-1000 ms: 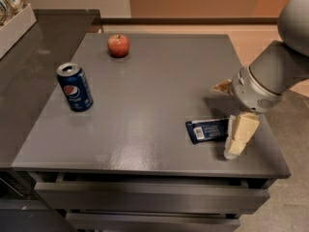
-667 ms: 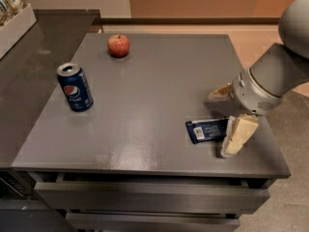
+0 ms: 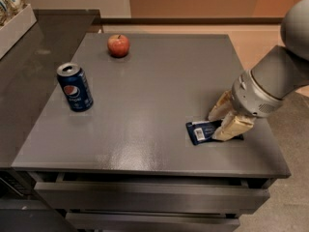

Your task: Move rxbar blueberry near apple

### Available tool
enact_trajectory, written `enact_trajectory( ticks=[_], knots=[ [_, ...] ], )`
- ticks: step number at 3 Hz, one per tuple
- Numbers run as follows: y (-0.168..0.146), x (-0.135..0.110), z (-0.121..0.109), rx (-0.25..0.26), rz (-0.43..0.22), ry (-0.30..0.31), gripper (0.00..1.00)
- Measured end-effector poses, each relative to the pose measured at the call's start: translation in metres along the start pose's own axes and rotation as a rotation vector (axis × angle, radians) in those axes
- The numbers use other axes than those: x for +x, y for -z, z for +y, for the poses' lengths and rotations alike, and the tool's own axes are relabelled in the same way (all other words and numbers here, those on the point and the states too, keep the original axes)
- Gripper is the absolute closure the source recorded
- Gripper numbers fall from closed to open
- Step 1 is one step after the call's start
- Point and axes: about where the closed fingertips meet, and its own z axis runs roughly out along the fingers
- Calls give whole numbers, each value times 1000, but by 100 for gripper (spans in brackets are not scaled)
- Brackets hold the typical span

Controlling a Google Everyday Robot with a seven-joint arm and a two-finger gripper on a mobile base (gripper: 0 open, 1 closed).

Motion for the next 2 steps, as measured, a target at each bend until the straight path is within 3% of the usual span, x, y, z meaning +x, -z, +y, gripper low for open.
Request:
enact_trajectory(
  ticks=[1, 2],
  knots=[
    [-1, 1, 2, 1, 0, -1, 85],
    [-1, -2, 2, 5, -1, 4, 100]
  ],
)
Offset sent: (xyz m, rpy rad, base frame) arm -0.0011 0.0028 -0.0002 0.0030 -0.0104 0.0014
